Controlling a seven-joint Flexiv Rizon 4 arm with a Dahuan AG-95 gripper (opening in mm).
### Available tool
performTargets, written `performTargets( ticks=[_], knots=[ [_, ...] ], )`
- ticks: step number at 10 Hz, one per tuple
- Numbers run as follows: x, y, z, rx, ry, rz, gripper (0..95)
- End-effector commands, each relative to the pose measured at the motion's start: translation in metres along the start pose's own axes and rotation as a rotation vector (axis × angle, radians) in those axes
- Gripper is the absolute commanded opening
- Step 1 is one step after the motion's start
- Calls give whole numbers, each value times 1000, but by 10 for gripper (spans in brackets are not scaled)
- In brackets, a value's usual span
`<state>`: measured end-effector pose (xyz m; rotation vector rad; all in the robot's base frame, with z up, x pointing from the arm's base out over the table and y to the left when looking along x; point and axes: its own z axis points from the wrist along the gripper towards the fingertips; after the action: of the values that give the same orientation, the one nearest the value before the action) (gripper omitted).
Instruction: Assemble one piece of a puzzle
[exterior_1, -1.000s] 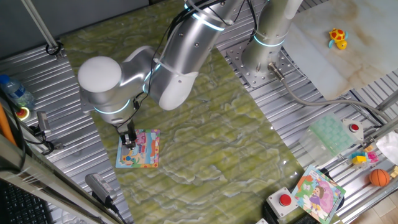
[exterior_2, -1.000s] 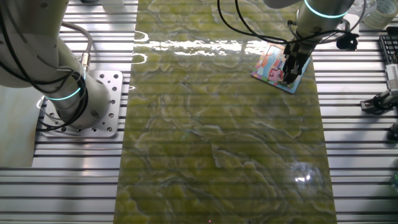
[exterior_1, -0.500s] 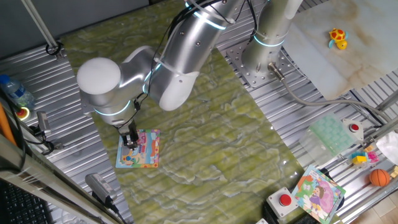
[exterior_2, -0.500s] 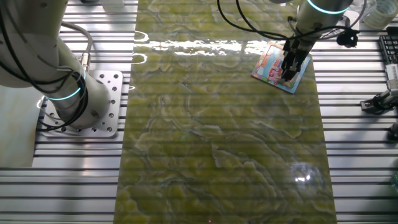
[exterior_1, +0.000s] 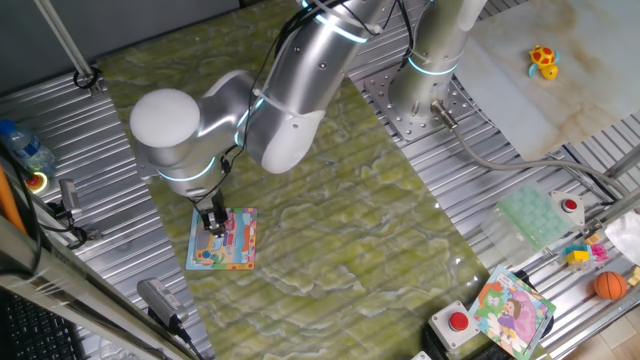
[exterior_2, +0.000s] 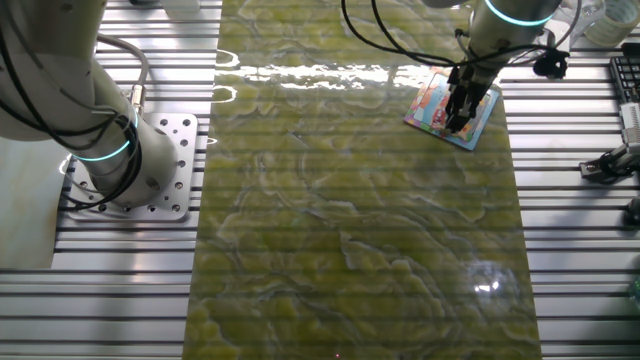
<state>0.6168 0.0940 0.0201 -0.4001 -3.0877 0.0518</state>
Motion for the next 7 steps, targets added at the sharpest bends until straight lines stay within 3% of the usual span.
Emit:
performTargets(
  ticks=[1, 2, 4, 5, 7],
  knots=[
    [0, 1, 1, -3, -1, -1, 0],
    [0, 1, 1, -3, -1, -1, 190],
    [1, -1, 3, -5, -6, -1, 190],
    [1, -1, 4, -9, -9, -5, 380],
    [1, -2, 4, -11, -7, -1, 380]
  ],
)
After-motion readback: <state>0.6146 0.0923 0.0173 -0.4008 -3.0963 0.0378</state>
